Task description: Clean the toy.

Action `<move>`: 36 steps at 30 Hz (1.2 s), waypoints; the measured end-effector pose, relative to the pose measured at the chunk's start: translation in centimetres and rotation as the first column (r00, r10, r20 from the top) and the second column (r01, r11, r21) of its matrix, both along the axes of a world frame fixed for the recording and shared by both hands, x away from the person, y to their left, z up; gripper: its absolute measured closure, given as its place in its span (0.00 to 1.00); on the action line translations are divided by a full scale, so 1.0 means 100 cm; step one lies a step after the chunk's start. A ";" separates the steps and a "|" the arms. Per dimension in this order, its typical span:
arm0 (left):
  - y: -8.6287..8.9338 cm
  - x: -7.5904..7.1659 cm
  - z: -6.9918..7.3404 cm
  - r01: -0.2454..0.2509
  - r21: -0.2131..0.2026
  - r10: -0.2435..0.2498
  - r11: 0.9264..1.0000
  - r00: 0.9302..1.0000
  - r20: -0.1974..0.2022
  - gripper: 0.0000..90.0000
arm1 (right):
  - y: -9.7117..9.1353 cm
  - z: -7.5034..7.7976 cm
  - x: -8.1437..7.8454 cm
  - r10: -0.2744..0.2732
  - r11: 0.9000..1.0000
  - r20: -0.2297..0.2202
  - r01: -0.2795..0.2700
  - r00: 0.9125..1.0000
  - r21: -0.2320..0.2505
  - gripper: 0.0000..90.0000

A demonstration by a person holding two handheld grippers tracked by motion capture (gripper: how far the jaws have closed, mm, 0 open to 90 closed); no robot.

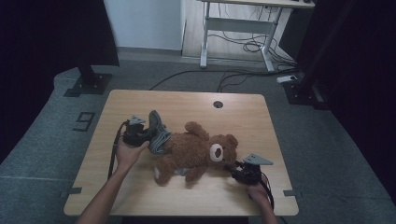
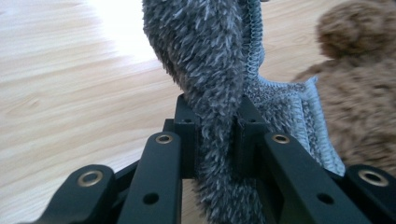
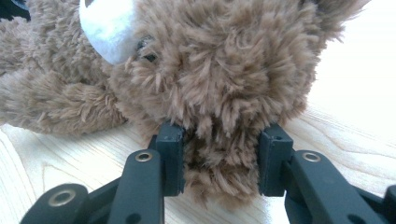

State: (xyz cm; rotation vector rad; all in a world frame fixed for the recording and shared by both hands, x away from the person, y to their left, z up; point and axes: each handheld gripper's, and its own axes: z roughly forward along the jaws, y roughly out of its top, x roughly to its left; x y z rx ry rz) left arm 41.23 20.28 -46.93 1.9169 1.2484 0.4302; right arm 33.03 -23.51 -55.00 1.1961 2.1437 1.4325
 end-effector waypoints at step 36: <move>-0.040 -0.029 -0.028 0.171 0.104 -0.169 0.980 0.985 -0.031 0.84 | 0.000 0.000 0.000 0.001 1.000 -0.008 0.000 1.000 0.010 0.67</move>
